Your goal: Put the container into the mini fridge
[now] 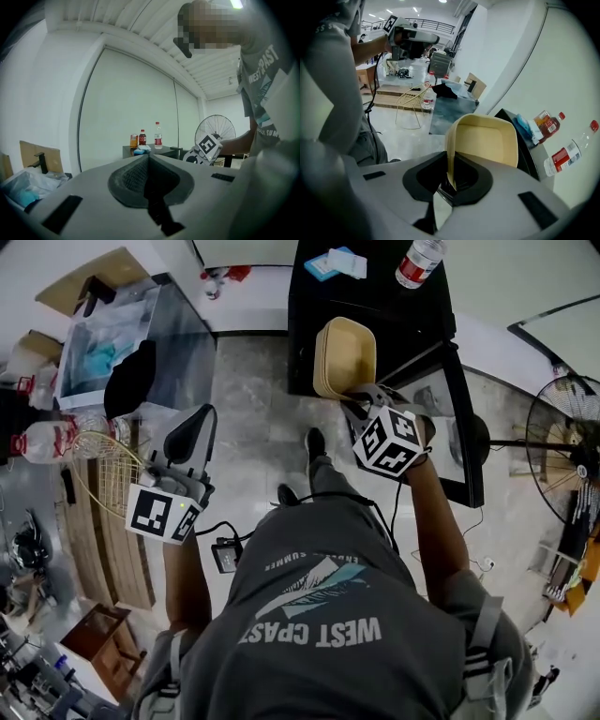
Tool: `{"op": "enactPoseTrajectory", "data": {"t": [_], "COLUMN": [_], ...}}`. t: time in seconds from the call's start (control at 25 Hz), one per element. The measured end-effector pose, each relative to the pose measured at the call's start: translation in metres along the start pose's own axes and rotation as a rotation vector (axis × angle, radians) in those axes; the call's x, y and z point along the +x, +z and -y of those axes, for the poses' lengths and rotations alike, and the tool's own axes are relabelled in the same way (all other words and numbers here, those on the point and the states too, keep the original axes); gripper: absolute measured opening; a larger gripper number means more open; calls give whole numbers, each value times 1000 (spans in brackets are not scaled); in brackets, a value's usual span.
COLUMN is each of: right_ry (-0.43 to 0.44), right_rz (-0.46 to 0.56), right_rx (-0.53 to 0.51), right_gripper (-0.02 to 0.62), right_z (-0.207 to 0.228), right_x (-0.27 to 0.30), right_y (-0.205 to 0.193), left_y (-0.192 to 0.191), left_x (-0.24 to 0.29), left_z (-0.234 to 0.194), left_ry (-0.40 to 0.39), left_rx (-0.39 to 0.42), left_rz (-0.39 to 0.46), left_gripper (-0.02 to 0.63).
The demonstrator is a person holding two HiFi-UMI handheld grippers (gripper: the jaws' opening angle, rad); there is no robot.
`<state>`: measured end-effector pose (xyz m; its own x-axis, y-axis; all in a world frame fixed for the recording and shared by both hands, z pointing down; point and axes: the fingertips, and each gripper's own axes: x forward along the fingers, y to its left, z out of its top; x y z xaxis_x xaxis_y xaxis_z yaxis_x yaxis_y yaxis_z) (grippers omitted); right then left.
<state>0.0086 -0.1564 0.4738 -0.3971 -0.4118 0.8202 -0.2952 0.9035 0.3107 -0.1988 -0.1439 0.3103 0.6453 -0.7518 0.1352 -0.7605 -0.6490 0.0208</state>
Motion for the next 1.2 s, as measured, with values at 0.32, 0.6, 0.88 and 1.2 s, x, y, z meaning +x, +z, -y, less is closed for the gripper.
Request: {"op": "enactPoseTrajectory", "data": {"t": [0.32, 0.6, 0.88, 1.2], "right_ry": [10, 21, 27, 47], "right_rz": [-47, -75, -101, -124], "right_rx": [9, 3, -2, -13], "right_gripper": [49, 49, 49, 51], "right_z": [17, 28, 39, 45], "right_x": [46, 81, 118, 164], "right_y": [-25, -42, -62, -82], "left_y": [-10, -21, -32, -42], "left_x": [15, 24, 29, 39], "left_z": [-10, -19, -29, -39], "left_ry": [18, 29, 43, 51], "left_rx": [-17, -34, -48, -58], "left_rz": [-30, -49, -77, -102], "left_gripper": [15, 15, 14, 14]}}
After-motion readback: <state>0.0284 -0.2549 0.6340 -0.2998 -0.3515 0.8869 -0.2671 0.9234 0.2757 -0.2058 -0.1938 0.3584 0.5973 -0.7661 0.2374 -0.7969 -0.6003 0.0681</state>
